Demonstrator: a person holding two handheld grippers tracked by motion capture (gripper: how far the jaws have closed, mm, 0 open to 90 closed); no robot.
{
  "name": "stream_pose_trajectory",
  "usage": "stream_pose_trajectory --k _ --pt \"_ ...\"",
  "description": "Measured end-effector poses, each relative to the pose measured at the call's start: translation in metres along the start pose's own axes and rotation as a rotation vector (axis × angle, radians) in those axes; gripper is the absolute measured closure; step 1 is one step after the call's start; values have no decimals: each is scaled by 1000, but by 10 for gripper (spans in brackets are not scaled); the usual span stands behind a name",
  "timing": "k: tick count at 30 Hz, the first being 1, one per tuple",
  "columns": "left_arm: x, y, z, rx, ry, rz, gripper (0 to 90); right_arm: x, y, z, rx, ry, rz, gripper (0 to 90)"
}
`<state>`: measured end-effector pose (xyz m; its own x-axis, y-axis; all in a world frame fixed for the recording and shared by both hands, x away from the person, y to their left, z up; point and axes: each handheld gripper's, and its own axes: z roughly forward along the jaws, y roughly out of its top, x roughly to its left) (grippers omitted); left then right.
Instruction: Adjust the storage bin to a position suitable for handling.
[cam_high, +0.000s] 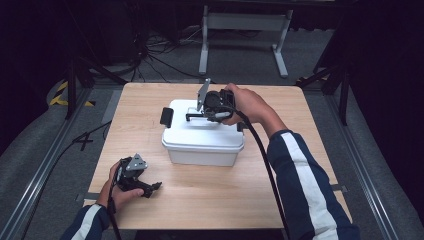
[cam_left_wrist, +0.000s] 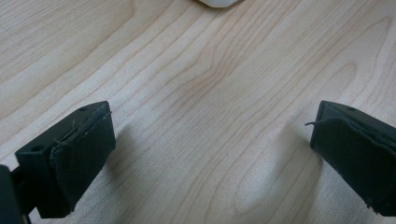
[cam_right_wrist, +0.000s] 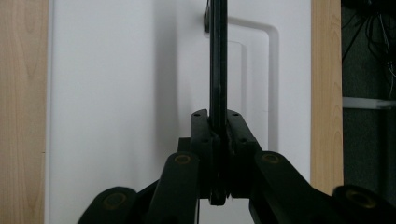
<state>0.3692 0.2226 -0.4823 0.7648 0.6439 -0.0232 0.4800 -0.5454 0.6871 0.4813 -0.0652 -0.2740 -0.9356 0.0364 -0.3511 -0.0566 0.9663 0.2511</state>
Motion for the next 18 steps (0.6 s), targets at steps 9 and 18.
stream_pose_trajectory --k 9,18 --pt "0 0 0 1 0 -1 5 -1 -1 -8 -43 -17 -2 847" --pt "0 0 0 -5 2 -3 5 0 -5 -19 -88 -34 -15 847"
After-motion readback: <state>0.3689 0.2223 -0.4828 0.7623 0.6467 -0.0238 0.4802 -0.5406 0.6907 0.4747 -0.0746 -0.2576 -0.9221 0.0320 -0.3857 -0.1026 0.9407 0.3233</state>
